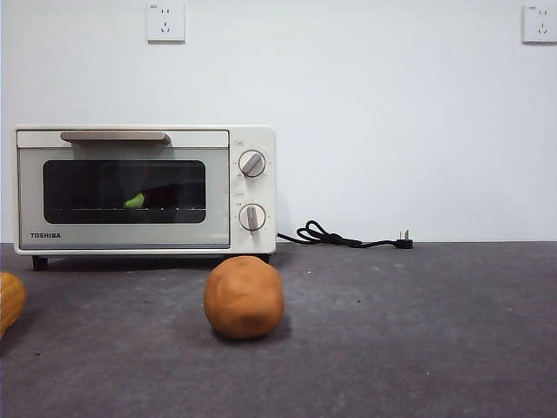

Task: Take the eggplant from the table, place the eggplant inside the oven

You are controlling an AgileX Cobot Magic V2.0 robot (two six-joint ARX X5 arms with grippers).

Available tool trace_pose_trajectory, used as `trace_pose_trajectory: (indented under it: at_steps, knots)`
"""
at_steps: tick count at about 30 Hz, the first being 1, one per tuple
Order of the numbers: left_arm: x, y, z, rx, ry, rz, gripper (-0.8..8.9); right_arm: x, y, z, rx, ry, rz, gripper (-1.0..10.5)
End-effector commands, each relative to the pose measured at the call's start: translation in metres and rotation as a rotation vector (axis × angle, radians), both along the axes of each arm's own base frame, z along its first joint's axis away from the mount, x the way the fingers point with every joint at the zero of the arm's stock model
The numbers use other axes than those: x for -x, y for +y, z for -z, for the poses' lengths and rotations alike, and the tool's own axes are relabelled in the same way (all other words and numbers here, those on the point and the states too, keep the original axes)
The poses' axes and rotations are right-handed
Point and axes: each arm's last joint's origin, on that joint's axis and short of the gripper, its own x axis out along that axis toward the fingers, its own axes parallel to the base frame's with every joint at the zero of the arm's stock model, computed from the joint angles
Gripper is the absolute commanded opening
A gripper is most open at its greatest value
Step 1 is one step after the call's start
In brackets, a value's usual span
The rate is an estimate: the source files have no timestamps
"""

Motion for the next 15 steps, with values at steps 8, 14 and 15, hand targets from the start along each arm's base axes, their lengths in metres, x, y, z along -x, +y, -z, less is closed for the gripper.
trace_pose_trajectory:
  at_steps: [8, 14, 15]
  knots:
    - [-0.004, 0.0, 0.001, -0.008, 0.008, 0.004, -0.05, 0.0, 0.0, 0.004, 0.019, 0.026, 0.005, 0.0]
    - [-0.012, 0.001, 0.002, -0.005, 0.031, 0.004, -0.05, 0.0, 0.0, 0.004, 0.019, 0.026, 0.005, 0.0]
    - [-0.013, 0.002, 0.002, -0.004, 0.037, 0.004, -0.05, 0.0, 0.0, 0.004, 0.019, 0.026, 0.005, 0.0]
